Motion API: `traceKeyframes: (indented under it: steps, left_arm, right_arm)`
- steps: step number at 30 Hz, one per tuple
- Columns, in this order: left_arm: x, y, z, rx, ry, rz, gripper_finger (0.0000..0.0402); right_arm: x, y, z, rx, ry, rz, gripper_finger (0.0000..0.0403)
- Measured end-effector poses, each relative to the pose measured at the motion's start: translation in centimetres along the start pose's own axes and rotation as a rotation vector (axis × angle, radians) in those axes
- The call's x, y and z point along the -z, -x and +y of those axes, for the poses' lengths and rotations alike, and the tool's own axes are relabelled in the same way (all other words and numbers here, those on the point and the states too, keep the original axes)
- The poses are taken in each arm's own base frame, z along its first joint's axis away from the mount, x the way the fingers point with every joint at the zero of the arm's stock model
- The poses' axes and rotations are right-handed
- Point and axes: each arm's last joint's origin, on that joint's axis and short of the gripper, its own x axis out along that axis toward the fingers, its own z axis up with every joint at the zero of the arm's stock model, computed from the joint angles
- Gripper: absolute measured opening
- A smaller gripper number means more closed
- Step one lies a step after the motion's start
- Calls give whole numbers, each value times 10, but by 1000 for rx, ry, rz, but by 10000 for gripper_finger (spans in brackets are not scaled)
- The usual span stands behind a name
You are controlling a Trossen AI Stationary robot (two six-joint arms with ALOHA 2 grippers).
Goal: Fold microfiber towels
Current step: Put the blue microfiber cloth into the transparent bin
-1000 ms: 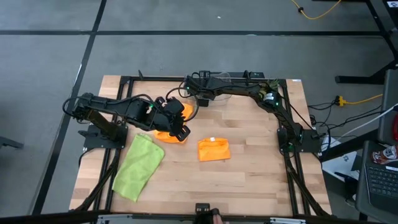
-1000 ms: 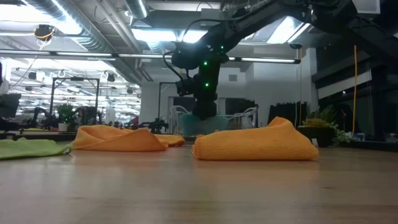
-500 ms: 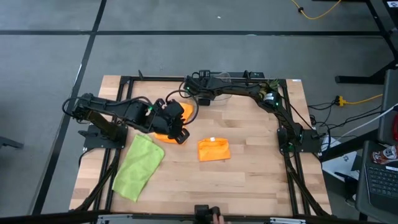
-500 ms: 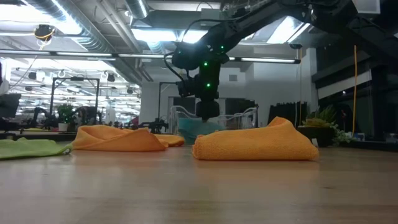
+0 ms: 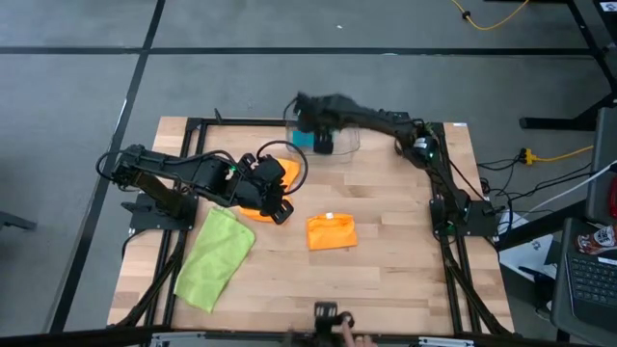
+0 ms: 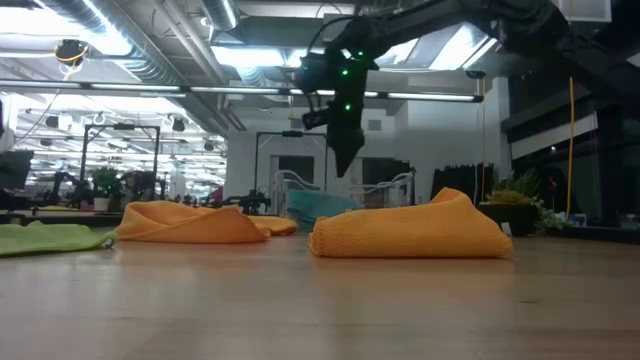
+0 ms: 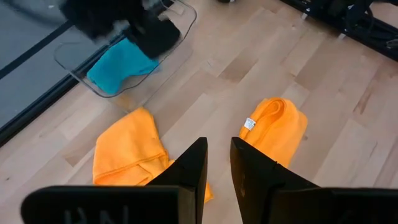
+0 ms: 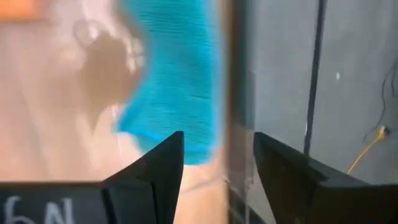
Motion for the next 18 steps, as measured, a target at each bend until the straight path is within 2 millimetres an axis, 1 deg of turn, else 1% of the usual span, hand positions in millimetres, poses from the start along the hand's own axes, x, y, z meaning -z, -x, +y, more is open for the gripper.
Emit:
traceKeyframes:
  steps: [2,4,7,9,13,15,18]
  left_arm:
    - [0,0,0,0,0,0,62]
    - [0,0,0,0,0,0,62]
    - [0,0,0,0,0,0,62]
    - [0,0,0,-1,0,0,62]
    - [0,0,0,-3,0,-3,62]
    - [-1,0,1,-14,0,-14,62]
    - [-1,0,1,-19,1,-19,62]
  right_arm:
    - [6,2,-19,8,-56,-6,186]
    - [11,0,-33,-18,-98,-37,180]
    - [21,-8,-46,-154,-126,-84,176]
    - [24,-12,-52,-219,-147,-127,175]
    - [26,-15,-59,-214,-160,-144,154]
    - [25,-14,-58,-212,-156,-153,133]
    - [19,-20,-55,-203,-129,-174,92]
